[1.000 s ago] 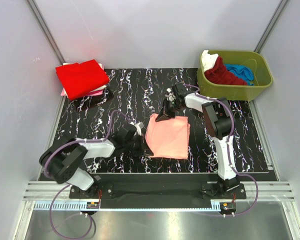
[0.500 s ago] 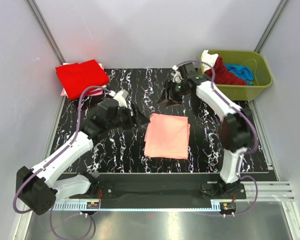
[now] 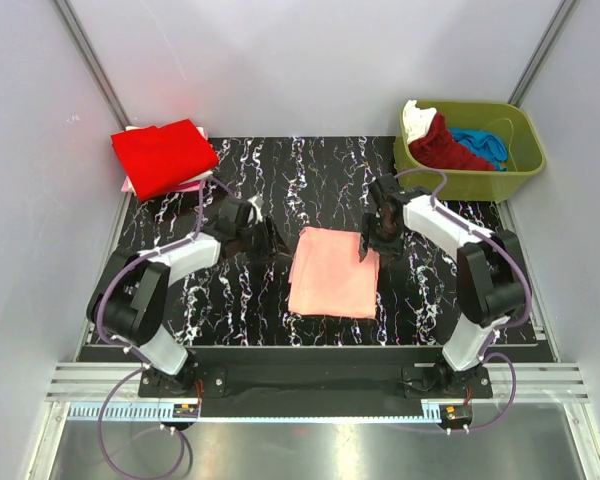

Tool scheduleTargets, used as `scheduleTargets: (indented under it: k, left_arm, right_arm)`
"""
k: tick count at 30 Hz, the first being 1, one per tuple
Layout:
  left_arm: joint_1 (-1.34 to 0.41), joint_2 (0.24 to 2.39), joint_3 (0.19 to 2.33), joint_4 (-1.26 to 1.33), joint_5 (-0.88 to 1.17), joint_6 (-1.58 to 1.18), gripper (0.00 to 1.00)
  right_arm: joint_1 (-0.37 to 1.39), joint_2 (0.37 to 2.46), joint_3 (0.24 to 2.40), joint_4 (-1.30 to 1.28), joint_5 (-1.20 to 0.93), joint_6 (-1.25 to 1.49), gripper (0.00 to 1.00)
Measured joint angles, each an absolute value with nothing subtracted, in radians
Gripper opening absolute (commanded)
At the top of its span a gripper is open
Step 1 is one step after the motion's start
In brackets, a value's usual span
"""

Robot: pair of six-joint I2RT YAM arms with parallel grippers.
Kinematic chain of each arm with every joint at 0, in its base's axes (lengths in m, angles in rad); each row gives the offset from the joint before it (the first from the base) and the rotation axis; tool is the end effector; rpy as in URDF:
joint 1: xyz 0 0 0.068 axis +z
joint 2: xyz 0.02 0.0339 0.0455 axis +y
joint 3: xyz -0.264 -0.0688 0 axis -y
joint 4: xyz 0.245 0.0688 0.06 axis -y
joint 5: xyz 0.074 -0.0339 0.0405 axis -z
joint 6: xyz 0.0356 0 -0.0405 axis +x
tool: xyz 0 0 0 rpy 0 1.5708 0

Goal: Fold and stack the t-shirts
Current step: Neatly place the folded tshirt to the corner

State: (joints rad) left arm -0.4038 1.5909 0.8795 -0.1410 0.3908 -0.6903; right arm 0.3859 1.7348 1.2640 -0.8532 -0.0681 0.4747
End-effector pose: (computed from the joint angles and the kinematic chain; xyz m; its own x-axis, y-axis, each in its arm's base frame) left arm 0.2893 -0.1384 0.1824 -0.9120 -0.2506 -0.3249 0.0170 0.7680 -0.6402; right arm 0.3098 0.1285 0.2101 -0.9777 0.0950 -0.1871 0.0629 0.9834 0.1704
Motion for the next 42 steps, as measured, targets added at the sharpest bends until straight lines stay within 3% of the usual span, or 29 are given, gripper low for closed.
scheduleTargets:
  k: [9,17,20,31,37,42]
  left_arm:
    - [-0.43,1.604,0.668,0.071,0.43,-0.789,0.49]
    - [-0.617,1.524,0.508,0.252,0.405,-0.904,0.47]
    - [-0.711,1.46,0.438,0.275,0.38,-0.955,0.47]
    - [-0.731,1.123,0.436,-0.088,0.117,-0.931,0.69]
    - [-0.724,1.071,0.428,-0.068,0.053,-0.944,0.8]
    - [-0.704,1.165,0.403,0.067,0.045,-0.999,0.8]
  right_arm:
    - [0.385,1.893,1.276,-0.828,-0.017,0.468,0.63]
    - [0.384,1.969,1.348,-0.778,-0.112,0.406,0.55]
    - [0.384,2.01,1.408,-0.756,-0.155,0.373,0.57]
    - [0.384,2.013,1.419,-0.728,-0.15,0.363,0.6]
    - [0.385,1.951,1.391,-0.73,-0.088,0.364,0.66]
    - [0.395,1.748,1.301,-0.71,-0.039,0.403,0.71]
